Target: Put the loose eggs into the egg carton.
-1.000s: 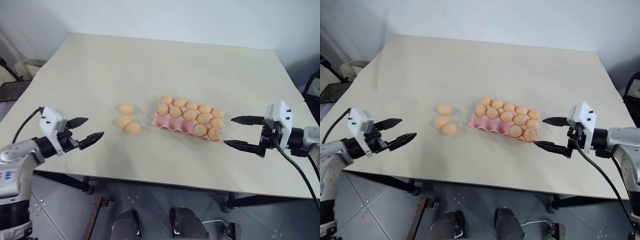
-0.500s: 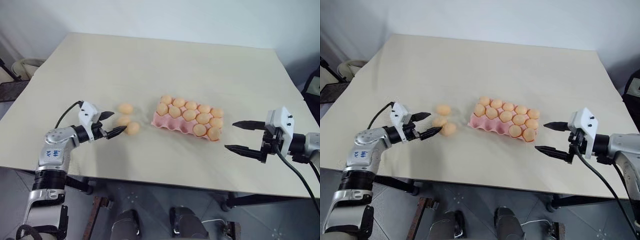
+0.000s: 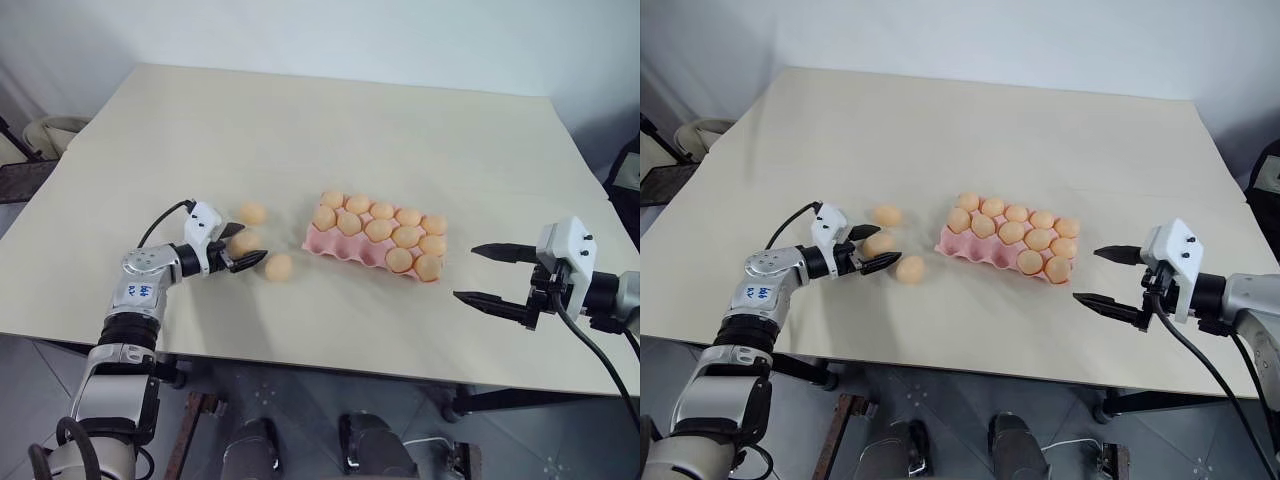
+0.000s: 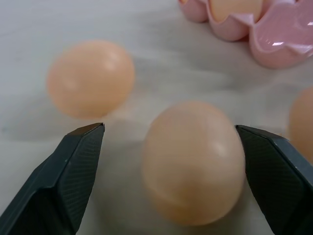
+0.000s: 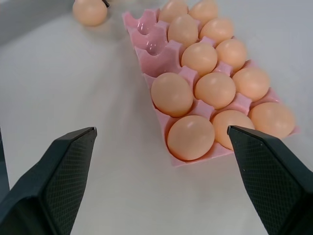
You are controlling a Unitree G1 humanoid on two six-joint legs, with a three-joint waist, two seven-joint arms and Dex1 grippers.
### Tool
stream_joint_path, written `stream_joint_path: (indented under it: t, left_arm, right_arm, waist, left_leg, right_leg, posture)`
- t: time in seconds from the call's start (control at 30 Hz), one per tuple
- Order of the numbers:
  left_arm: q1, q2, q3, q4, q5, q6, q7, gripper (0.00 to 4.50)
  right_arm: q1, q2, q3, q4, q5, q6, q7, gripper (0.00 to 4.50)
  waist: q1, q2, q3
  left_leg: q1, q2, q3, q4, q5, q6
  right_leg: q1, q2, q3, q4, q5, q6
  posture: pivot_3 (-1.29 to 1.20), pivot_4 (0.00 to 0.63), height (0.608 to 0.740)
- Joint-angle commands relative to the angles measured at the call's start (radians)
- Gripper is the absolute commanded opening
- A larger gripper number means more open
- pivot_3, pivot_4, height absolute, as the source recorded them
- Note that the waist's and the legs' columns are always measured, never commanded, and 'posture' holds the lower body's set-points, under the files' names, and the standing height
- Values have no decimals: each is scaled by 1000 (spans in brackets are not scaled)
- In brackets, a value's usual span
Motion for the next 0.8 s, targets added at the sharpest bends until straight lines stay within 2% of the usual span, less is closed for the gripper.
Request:
stream_joint_path:
  t: [0.03, 0.17, 0.3, 0.6, 0.8]
  left_arm:
    - [-30, 0, 8, 13, 5, -26, 1, 3319]
    - [-20, 6, 15, -12, -7, -32, -11, 2033]
    - [5, 29, 26, -110, -38, 20, -44, 2033]
    - [42, 80, 15, -459, -143, 270, -131, 2033]
    - [-68, 18, -46, -490, -155, 327, -164, 2033]
  right_arm:
    - [0, -6, -33, -24, 17, -2, -8, 4500]
    - [-1, -4, -30, -23, 17, -1, -12, 4500]
    - [-2, -3, -27, -21, 16, -3, -14, 4500]
    - [-4, 6, -19, -20, 14, -8, -22, 4500]
    - [-5, 16, -15, -24, 11, -11, -32, 4500]
  waist:
    - [0, 0, 0]
    - [0, 0, 0]
    - [0, 0, 0]
    - [0, 0, 0]
    - [10, 0, 0]
  left_leg:
    - [0, 0, 0, 0, 0, 0]
    - [0, 0, 0, 0, 0, 0]
    - [0, 0, 0, 0, 0, 0]
    - [0, 0, 0, 1, 0, 0]
    - [0, -1, 0, 2, 1, 0]
  right_leg:
    - [0, 0, 0, 0, 0, 0]
    - [0, 0, 0, 0, 0, 0]
    - [0, 0, 0, 0, 0, 0]
    - [0, 1, 0, 1, 0, 0]
    - [1, 0, 0, 1, 1, 1]
  posture:
    - [0, 150, 740]
    - [0, 150, 740]
    - [0, 150, 740]
    - [0, 150, 740]
    - [0, 150, 740]
